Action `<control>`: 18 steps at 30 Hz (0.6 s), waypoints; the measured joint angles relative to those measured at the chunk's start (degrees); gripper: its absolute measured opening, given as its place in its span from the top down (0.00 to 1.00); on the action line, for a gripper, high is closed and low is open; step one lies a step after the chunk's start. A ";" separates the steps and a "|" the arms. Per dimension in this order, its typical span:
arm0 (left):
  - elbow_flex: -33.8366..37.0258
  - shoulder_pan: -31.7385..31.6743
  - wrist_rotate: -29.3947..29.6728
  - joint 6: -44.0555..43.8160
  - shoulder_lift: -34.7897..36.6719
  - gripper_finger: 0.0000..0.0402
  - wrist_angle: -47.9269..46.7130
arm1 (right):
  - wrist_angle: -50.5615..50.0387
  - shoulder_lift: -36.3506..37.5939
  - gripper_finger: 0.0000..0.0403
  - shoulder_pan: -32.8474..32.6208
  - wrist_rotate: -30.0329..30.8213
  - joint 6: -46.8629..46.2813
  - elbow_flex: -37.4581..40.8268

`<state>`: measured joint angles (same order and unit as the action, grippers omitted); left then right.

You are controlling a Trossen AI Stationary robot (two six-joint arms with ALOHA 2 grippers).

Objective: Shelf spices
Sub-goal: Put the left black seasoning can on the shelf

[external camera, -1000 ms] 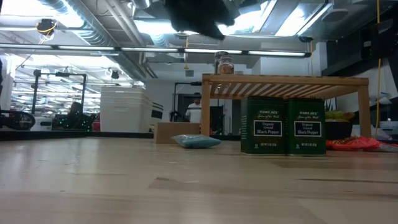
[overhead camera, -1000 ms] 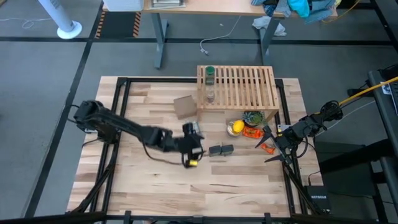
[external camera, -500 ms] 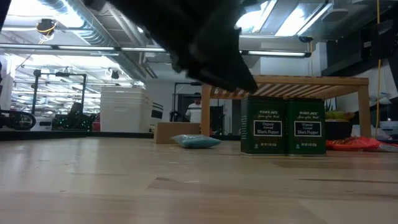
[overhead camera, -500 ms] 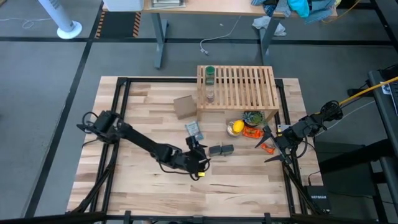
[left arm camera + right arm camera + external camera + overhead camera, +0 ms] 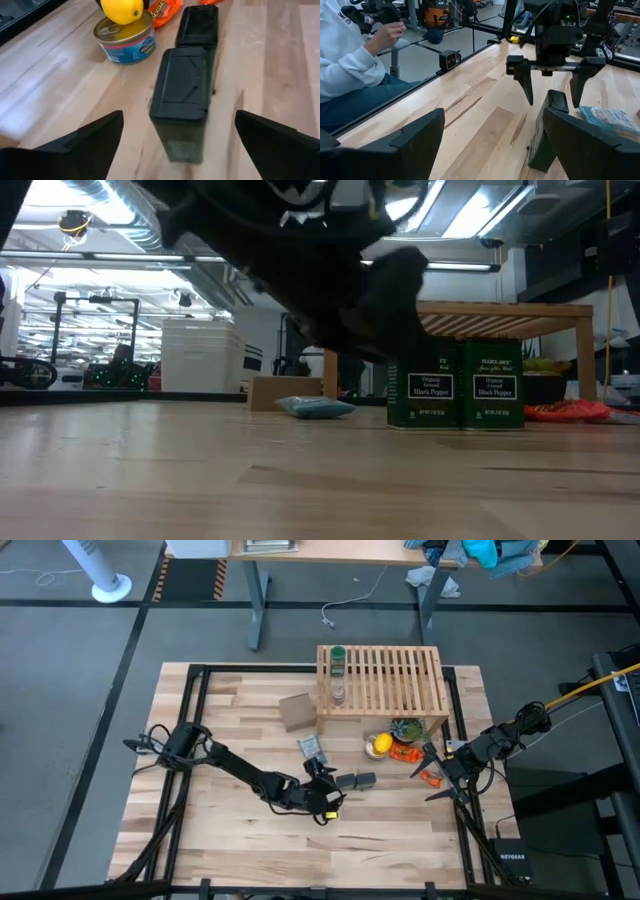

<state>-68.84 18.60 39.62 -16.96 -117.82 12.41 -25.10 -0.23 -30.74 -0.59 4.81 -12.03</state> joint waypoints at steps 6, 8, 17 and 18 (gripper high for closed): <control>-0.04 -1.34 -0.02 2.99 -2.19 0.03 6.84 | -0.01 0.00 0.15 0.00 -0.01 0.00 0.00; -0.04 -1.64 -0.20 3.27 -2.76 0.03 7.91 | -0.04 0.00 0.15 0.00 -0.01 -0.01 0.00; -0.04 -1.82 -0.05 -0.78 -3.03 0.07 9.07 | -0.02 -0.02 0.15 0.02 -0.01 -0.01 0.00; -0.04 -1.82 -0.03 -0.52 -3.03 0.09 9.31 | -0.02 0.00 0.15 0.00 -0.01 -0.01 0.00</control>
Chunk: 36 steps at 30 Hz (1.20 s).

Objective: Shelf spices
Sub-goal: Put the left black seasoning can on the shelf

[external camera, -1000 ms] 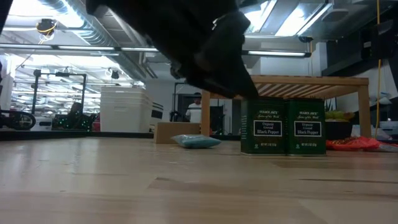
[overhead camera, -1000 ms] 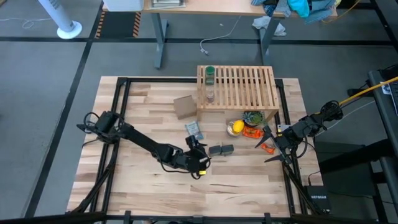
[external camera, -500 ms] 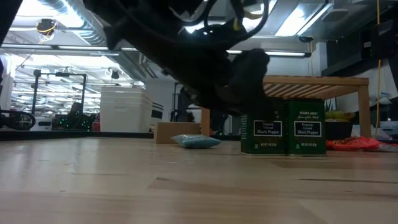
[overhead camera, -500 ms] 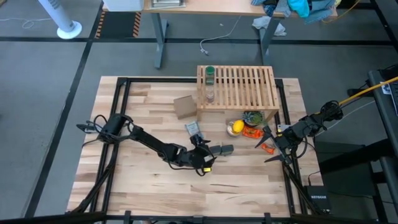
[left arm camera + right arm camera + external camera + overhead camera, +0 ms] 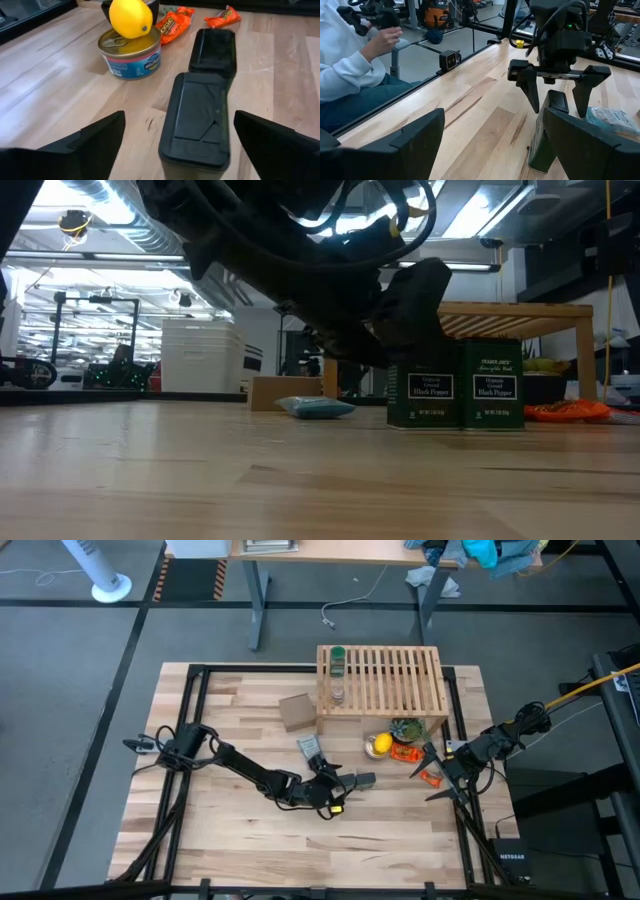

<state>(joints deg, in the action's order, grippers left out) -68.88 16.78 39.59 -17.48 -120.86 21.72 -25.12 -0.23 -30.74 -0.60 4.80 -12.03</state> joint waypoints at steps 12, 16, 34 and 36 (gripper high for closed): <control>0.00 -0.60 0.01 2.63 0.00 0.51 1.49 | -0.02 -0.01 0.15 0.01 0.00 0.00 0.00; 0.00 -0.70 0.25 7.43 0.00 0.69 4.70 | -0.04 -0.02 0.15 0.02 0.00 0.00 0.00; -10.96 -2.76 3.92 32.55 1.49 0.71 6.20 | -0.04 -0.02 0.15 0.00 0.00 0.00 0.00; -13.23 -3.74 3.99 35.74 1.49 0.71 5.67 | -0.06 -0.02 0.15 0.02 0.00 0.00 0.00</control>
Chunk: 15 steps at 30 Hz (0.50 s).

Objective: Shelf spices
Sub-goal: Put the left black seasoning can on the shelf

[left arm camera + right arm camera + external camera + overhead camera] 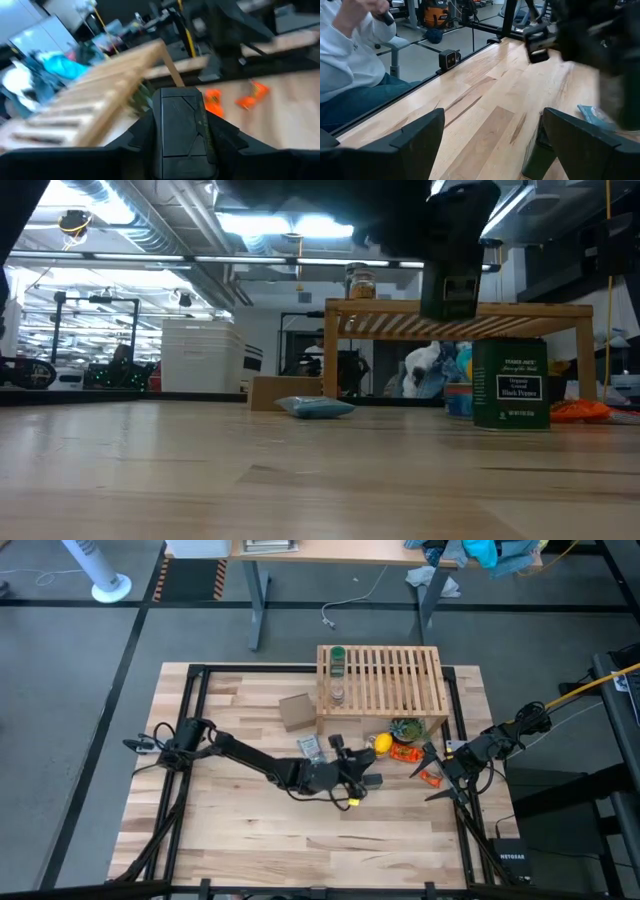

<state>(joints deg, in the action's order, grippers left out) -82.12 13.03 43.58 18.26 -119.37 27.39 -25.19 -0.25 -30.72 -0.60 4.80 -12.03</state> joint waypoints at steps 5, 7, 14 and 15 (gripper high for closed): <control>-6.02 -2.81 -2.26 3.39 0.00 0.71 -2.76 | 0.00 0.00 0.15 -0.02 0.00 0.00 0.00; -9.27 -4.25 -4.54 2.85 0.16 0.71 -7.26 | -0.01 0.01 0.15 -0.01 0.00 0.00 0.00; -19.93 -11.31 -17.05 -5.25 1.82 0.71 -27.54 | -0.04 0.02 0.15 -0.02 0.00 0.00 0.00; -21.21 -12.30 -18.90 -5.74 2.04 0.71 -28.90 | -0.01 0.02 0.15 -0.02 0.00 0.00 0.00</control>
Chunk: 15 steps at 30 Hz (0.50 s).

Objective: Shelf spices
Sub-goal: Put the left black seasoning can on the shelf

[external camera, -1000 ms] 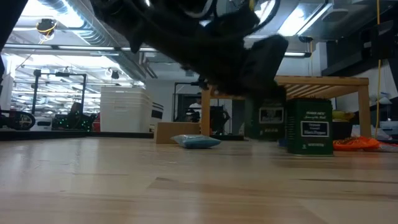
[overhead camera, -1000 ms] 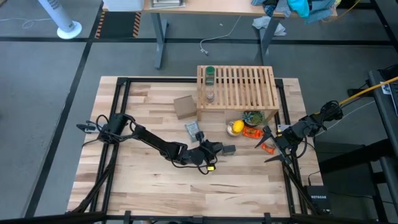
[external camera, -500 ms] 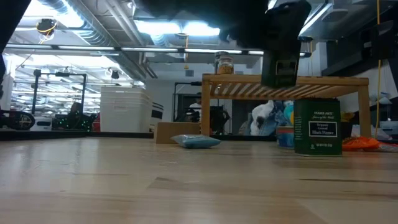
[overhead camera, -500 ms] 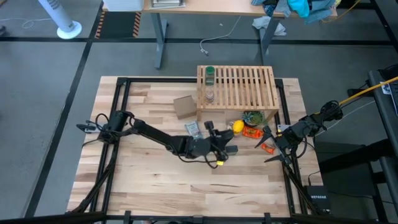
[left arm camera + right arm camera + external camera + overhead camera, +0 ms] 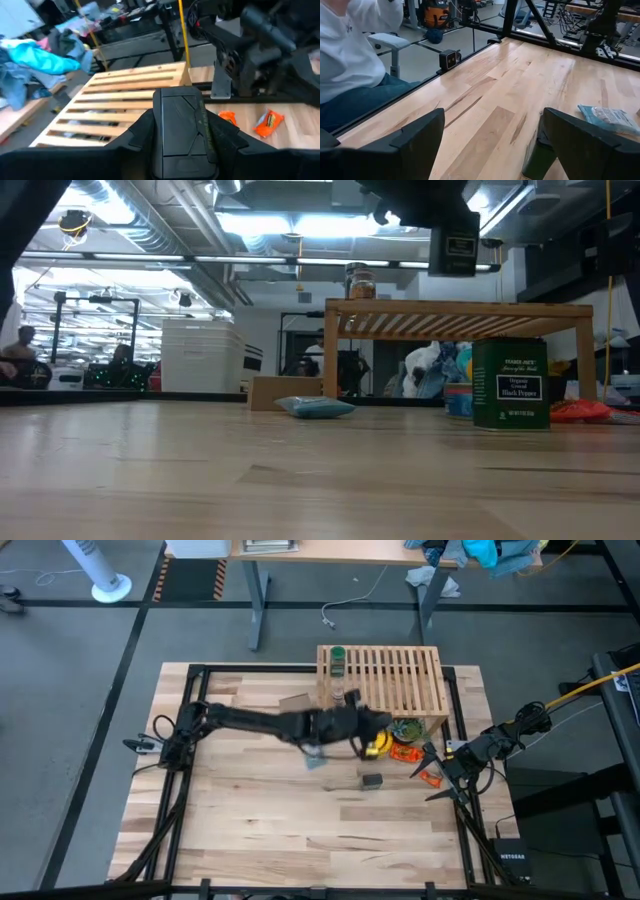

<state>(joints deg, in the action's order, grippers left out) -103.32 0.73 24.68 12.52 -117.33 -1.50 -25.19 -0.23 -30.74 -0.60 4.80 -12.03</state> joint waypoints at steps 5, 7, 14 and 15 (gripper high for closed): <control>-3.70 -4.93 -8.87 -1.16 2.12 0.71 -5.89 | -0.11 -0.02 0.15 0.01 0.00 0.00 0.00; -4.88 -7.08 -12.40 -1.91 2.97 0.71 -7.38 | -0.06 -0.02 0.15 0.02 0.00 0.00 0.00; -5.86 -15.49 -25.42 -4.16 3.38 0.71 -8.89 | -0.18 -0.02 0.15 0.01 0.00 0.00 -0.02; -5.86 -16.64 -26.73 -4.51 3.38 0.71 -8.92 | -0.12 -0.02 0.15 0.00 0.00 0.00 -0.02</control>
<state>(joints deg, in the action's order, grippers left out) -109.19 -15.91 -2.05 8.01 -113.95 -10.42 -25.31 -0.25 -30.74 -0.60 4.80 -12.05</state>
